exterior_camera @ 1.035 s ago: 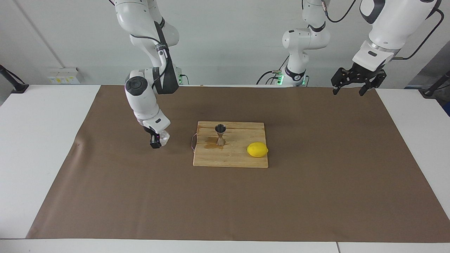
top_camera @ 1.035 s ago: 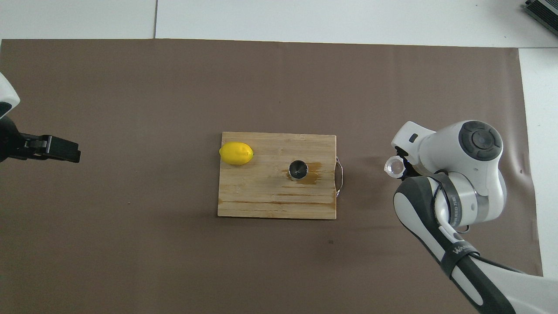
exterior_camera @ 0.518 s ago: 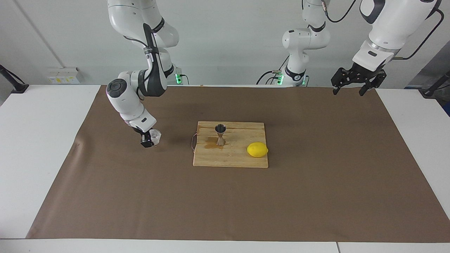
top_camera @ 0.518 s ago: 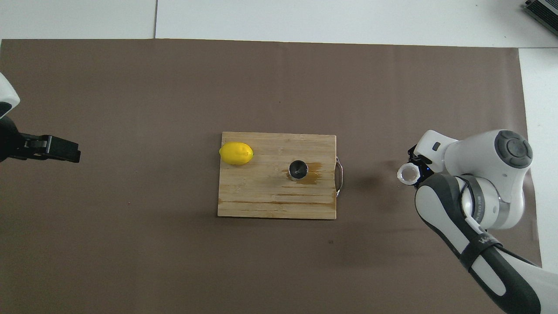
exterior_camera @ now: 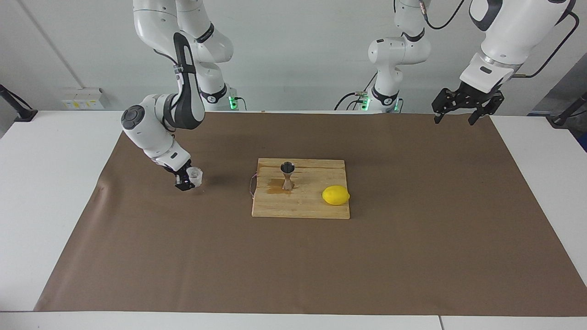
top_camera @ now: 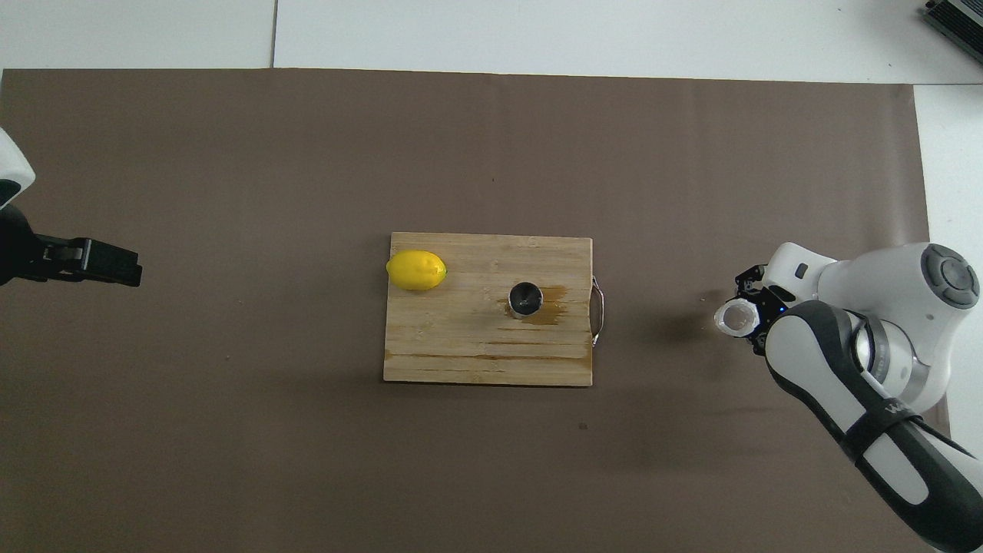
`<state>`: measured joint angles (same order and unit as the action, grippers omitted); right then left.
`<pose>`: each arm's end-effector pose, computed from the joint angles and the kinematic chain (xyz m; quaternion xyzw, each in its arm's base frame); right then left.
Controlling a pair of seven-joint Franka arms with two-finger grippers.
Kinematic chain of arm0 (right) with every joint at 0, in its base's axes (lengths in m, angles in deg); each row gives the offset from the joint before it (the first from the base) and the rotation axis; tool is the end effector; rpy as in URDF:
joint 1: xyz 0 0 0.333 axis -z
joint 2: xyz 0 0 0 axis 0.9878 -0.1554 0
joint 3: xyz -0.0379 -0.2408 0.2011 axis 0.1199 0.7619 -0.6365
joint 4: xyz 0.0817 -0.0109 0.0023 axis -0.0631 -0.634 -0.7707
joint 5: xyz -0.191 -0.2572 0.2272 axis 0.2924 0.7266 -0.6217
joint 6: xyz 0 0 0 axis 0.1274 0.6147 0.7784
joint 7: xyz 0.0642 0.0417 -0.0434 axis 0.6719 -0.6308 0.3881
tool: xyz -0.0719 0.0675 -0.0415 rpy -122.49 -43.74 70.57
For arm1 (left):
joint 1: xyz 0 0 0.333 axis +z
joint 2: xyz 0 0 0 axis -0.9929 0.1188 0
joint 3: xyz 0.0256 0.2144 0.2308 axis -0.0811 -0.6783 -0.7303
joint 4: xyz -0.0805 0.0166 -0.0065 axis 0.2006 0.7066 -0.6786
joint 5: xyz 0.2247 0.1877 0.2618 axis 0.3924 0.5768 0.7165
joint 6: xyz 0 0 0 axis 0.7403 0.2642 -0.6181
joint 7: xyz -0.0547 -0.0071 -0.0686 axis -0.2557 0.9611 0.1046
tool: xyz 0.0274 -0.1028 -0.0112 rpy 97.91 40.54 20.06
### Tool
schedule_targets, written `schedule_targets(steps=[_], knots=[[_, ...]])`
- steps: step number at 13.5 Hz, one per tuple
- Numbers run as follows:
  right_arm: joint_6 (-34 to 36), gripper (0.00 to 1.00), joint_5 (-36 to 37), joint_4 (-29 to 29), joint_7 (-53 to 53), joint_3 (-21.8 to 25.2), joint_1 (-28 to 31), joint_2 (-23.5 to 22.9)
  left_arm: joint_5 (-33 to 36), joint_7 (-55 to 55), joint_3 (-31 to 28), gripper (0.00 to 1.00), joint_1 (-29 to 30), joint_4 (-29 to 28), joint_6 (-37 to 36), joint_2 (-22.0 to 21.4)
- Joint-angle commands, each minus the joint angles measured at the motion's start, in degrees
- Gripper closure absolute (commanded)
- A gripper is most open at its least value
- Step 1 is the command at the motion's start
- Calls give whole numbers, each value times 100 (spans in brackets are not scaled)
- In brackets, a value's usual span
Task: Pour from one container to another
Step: 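Lower the white cup onto the table beside the board, then open the right gripper and release the white cup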
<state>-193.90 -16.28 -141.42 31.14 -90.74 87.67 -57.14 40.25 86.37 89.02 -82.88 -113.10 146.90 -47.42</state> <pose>0.5170 -0.0309 0.2950 -0.6448 -0.7597 -0.0482 0.0697 0.5258 -0.0527 0.6286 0.9983 -0.0574 -0.0096 0.0026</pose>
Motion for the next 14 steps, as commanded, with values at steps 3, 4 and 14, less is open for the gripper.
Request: schedule_targets(steps=[3,4,14], knots=[[-474,51,-165,-327,740,-62,305,114,-56,-25,-19,0,14,-104,-50,-130],[-536,39,-165,-415,803,-62,340,114,-56,-16,-19,0,14,-104,-50,-130],[42,0,-157,-126,724,-44,438,552,-56,-16,-19,0,14,-104,-50,-130]])
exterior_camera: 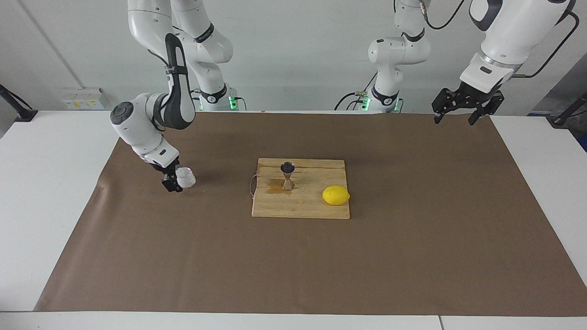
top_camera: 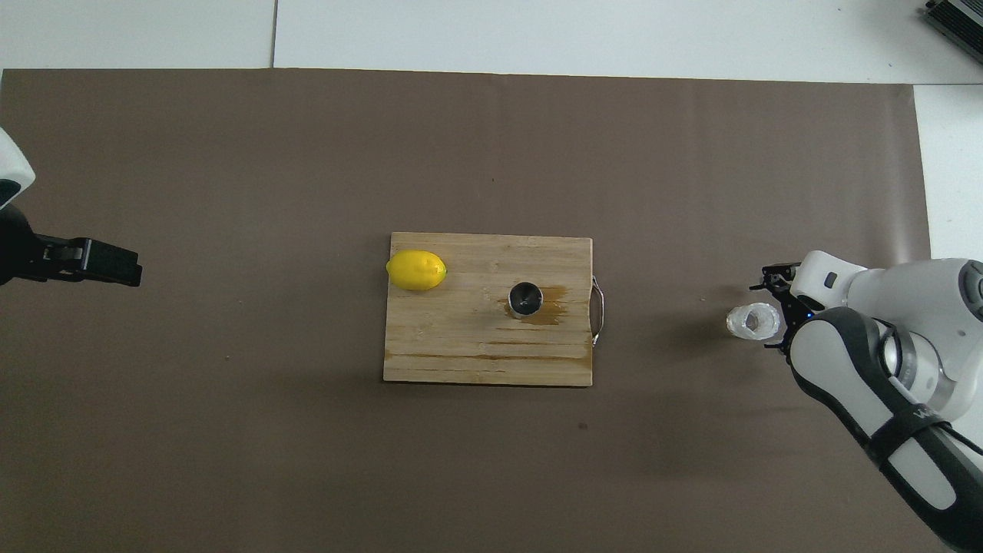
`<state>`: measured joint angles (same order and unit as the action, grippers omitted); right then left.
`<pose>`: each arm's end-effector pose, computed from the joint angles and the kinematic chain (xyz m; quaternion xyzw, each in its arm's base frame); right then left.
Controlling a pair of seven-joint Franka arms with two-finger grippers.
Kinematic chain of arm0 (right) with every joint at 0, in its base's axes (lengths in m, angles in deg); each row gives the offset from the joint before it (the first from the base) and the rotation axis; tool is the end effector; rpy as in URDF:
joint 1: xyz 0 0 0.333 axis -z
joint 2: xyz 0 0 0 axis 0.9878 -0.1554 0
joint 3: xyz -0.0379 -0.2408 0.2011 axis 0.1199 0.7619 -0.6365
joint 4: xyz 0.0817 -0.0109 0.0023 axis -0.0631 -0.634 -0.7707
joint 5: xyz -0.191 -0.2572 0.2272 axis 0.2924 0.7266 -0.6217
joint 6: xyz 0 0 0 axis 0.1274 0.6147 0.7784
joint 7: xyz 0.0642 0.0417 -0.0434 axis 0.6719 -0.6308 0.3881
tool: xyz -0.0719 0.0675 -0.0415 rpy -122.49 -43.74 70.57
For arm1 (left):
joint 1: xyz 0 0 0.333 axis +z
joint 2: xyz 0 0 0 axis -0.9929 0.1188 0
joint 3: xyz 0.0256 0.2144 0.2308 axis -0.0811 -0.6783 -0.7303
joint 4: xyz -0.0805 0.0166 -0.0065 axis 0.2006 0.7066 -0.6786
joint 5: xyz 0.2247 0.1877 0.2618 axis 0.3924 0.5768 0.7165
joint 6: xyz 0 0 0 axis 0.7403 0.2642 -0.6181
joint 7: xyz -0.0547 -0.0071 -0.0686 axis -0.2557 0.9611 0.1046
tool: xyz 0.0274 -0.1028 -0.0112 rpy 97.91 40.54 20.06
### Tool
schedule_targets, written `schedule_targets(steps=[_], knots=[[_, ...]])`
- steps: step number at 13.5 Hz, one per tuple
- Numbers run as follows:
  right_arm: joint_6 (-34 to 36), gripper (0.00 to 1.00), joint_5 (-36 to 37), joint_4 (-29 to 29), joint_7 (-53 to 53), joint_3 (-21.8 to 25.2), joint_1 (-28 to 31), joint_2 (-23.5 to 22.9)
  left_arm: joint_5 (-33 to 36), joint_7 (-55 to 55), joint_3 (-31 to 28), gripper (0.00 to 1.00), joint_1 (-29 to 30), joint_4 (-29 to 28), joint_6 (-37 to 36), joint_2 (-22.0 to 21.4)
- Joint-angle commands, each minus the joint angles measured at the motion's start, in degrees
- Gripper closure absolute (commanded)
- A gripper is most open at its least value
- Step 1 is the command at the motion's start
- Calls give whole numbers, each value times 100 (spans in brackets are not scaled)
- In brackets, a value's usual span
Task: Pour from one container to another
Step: 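Open the right gripper and release the white cup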
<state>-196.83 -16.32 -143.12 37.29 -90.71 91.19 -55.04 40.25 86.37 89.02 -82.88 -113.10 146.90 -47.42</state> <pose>0.5105 -0.0639 0.3061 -0.6292 -0.7735 -0.0650 0.0385 0.5258 -0.0527 0.6286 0.9983 -0.0574 -0.0096 0.0026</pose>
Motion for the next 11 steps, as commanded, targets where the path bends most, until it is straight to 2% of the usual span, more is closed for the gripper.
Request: schedule_targets(steps=[1,5,8,11], knots=[[484,0,-144,96,83,-38,94,430,-56,-25,-19,0,14,-104,-50,-130],[837,0,14,386,-644,-29,24,755,-56,-25,-19,0,14,-104,-50,-130],[1082,0,216,737,-1969,-100,-151,791,-56,-25,-19,0,14,-104,-50,-130],[1197,0,646,1194,-3594,-100,-608,721,-56,-16,-19,0,14,-104,-50,-130]])
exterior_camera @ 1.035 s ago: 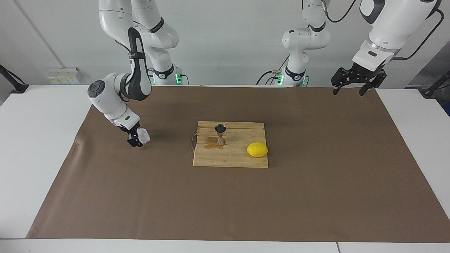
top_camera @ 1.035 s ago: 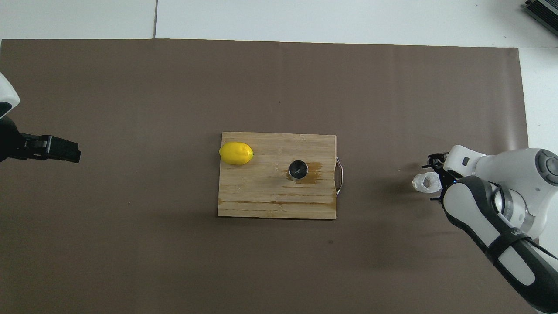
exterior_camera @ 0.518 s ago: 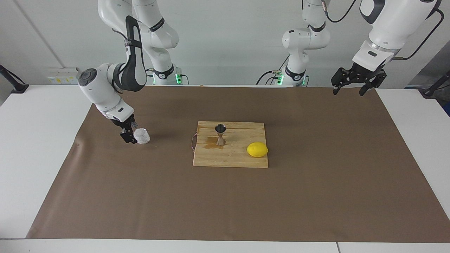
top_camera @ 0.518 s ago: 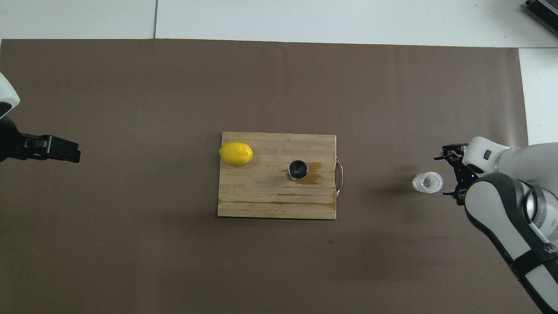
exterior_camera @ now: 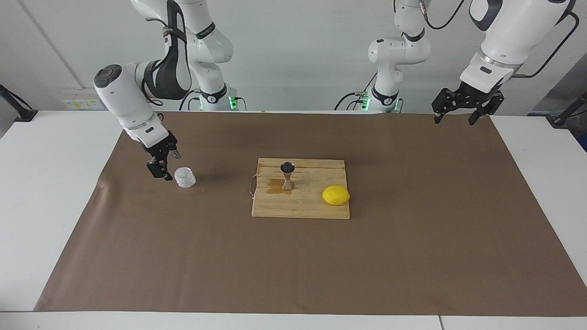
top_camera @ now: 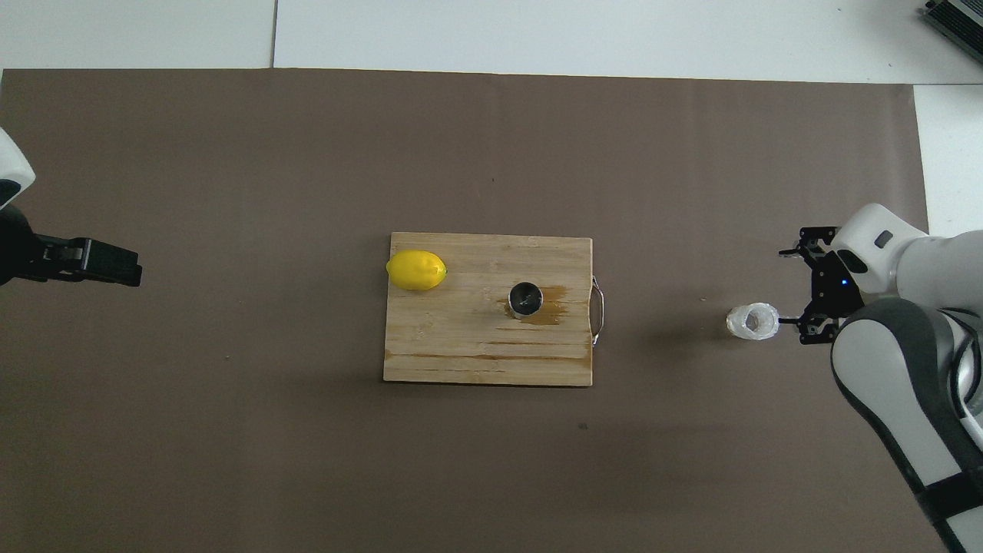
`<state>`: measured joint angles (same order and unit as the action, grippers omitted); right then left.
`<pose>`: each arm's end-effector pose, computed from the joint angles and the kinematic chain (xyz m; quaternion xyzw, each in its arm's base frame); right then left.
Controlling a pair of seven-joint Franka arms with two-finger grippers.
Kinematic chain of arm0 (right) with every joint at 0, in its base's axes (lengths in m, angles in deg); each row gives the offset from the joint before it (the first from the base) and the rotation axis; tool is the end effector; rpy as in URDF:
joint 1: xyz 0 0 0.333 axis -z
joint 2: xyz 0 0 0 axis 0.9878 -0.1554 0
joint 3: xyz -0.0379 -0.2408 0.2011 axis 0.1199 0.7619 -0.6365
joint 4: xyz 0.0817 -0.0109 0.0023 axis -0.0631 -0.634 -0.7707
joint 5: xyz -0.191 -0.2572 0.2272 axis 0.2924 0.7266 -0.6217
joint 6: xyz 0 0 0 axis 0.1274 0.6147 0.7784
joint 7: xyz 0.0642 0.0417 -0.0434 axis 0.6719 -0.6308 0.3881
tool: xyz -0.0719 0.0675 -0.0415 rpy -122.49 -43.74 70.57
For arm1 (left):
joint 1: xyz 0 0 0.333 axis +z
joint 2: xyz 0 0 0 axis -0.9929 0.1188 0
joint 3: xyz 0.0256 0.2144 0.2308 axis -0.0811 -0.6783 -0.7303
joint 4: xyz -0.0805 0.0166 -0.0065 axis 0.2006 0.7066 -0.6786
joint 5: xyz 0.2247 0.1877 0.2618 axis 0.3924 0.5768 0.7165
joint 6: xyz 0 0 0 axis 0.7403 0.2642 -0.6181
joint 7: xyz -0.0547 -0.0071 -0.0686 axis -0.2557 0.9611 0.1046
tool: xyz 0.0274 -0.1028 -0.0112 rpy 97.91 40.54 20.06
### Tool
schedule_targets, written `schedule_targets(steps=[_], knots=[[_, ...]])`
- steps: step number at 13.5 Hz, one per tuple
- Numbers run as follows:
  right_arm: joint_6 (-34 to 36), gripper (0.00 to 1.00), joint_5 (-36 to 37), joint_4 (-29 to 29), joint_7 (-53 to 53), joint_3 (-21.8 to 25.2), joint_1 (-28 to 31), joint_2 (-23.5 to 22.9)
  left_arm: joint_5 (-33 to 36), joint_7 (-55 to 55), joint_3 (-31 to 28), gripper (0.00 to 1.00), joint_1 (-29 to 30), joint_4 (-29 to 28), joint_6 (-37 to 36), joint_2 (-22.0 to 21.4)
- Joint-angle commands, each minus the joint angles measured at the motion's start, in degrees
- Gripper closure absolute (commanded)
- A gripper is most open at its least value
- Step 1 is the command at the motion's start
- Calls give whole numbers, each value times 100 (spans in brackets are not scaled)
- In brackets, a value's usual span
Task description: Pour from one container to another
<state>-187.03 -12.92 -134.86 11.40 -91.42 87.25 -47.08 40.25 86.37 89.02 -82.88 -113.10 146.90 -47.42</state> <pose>0.5329 -0.0197 0.4270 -0.7373 -0.6706 -0.0814 0.0049 0.5258 -0.0527 0.6286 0.9983 -0.0574 -0.0096 0.0026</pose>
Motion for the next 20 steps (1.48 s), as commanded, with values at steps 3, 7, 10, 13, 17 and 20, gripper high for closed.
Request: schedule_targets(steps=[3,7,10,13,17,20], knots=[[331,0,745,693,-2772,-37,-400,-84,-56,-25,-19,0,14,-104,-50,-130],[437,0,1561,1316,-4663,-37,-583,-119,-56,-16,-10,0,14,-104,-50,-130],[770,0,1617,1713,-6463,-72,-611,-181,-56,-25,-19,0,14,-104,-50,-130],[1288,0,1581,2038,-8336,-72,-751,-190,-56,-25,-10,0,14,-104,-50,-130],[2052,0,1300,2591,-9349,-63,-716,-190,-56,-16,-10,0,14,-104,-50,-130],[2686,0,1274,2734,-10140,-55,-725,-85,-56,-16,-10,0,14,-104,-50,-130]])
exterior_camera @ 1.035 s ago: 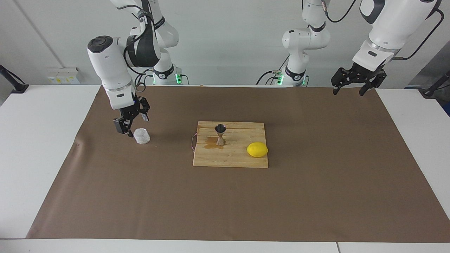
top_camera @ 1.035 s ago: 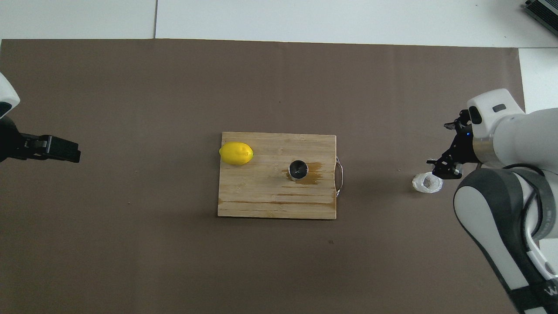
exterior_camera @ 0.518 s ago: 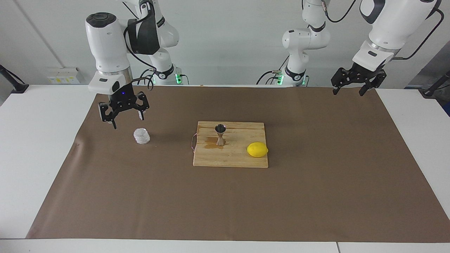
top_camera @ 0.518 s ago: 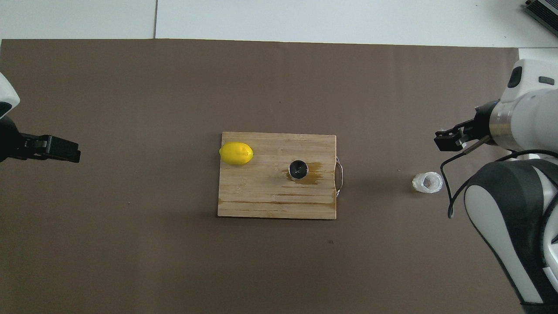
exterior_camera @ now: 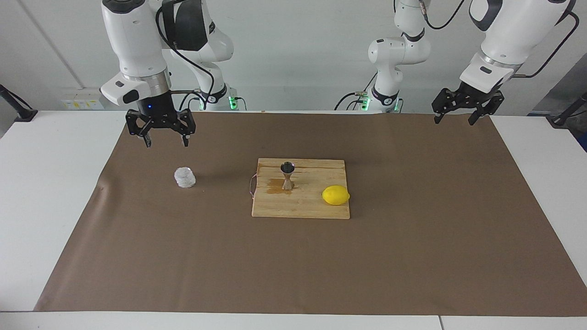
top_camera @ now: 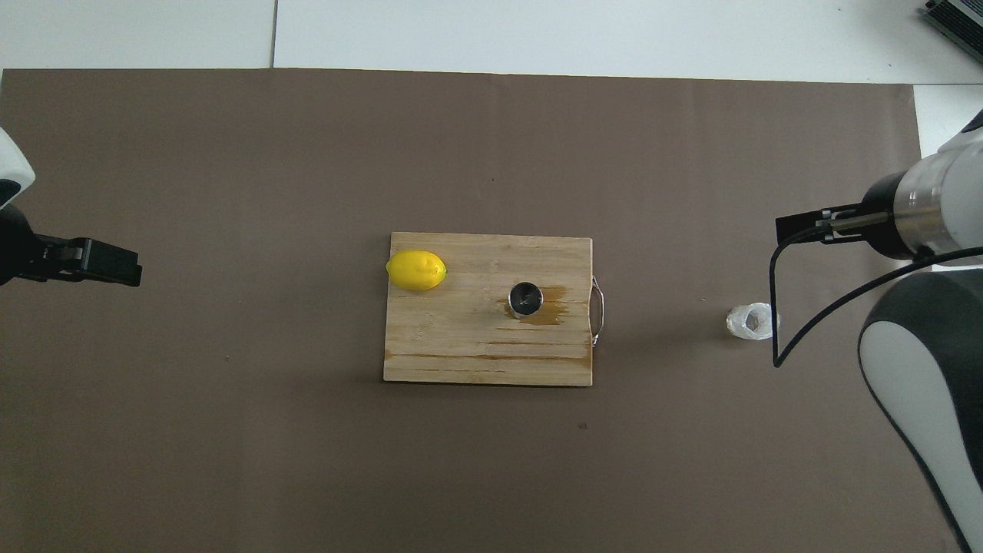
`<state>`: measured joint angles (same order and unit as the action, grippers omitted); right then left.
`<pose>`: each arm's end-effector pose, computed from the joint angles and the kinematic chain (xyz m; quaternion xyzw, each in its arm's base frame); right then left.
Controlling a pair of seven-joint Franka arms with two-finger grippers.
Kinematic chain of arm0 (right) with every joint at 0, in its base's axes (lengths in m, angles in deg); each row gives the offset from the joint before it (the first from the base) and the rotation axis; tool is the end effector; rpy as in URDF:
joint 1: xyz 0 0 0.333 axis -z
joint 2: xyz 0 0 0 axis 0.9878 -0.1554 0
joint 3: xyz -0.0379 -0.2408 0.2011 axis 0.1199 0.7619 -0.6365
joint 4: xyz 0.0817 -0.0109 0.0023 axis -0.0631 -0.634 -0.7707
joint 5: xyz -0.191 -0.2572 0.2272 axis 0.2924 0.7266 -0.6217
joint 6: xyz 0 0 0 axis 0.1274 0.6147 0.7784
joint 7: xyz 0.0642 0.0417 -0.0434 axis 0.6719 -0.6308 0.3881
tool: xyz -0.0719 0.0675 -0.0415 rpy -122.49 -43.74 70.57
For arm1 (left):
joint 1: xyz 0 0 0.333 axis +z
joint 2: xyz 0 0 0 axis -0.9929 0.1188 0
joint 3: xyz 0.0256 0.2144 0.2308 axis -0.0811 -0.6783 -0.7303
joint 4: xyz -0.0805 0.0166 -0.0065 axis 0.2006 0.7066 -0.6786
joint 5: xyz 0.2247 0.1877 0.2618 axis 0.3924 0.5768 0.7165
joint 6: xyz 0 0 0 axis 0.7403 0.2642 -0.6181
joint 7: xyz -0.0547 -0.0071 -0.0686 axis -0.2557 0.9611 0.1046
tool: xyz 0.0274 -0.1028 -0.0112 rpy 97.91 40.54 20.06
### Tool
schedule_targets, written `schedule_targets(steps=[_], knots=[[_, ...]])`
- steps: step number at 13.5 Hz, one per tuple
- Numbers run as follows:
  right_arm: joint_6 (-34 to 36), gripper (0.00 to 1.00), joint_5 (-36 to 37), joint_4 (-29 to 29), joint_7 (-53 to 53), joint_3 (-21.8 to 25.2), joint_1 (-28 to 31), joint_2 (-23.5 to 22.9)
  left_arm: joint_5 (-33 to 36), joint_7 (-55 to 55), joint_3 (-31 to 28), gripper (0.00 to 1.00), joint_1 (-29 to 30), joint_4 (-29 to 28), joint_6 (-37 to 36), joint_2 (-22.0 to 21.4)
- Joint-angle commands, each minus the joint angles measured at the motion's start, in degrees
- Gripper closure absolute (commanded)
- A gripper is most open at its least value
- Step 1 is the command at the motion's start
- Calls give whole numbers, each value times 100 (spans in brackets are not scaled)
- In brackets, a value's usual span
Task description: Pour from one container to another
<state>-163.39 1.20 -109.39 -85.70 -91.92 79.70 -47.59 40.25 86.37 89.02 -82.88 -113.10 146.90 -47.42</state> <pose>0.5562 0.0457 0.5973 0.9969 0.0132 0.0666 0.0396 0.5258 -0.0527 0.6286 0.9983 -0.0574 -0.0096 0.0026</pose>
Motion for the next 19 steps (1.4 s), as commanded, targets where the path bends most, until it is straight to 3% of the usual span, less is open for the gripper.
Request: schedule_targets(steps=[1,8,13,19], knots=[[419,0,-234,178,-676,-5,74,54,-56,-25,-19,0,14,-104,-50,-130],[1297,0,-393,55,-898,39,100,354,-56,-25,-19,0,14,-104,-50,-130],[974,0,-376,64,-811,65,135,310,-56,-25,-10,0,14,-104,-50,-130],[1105,0,-358,117,-643,65,206,293,-56,-25,-19,0,14,-104,-50,-130]])
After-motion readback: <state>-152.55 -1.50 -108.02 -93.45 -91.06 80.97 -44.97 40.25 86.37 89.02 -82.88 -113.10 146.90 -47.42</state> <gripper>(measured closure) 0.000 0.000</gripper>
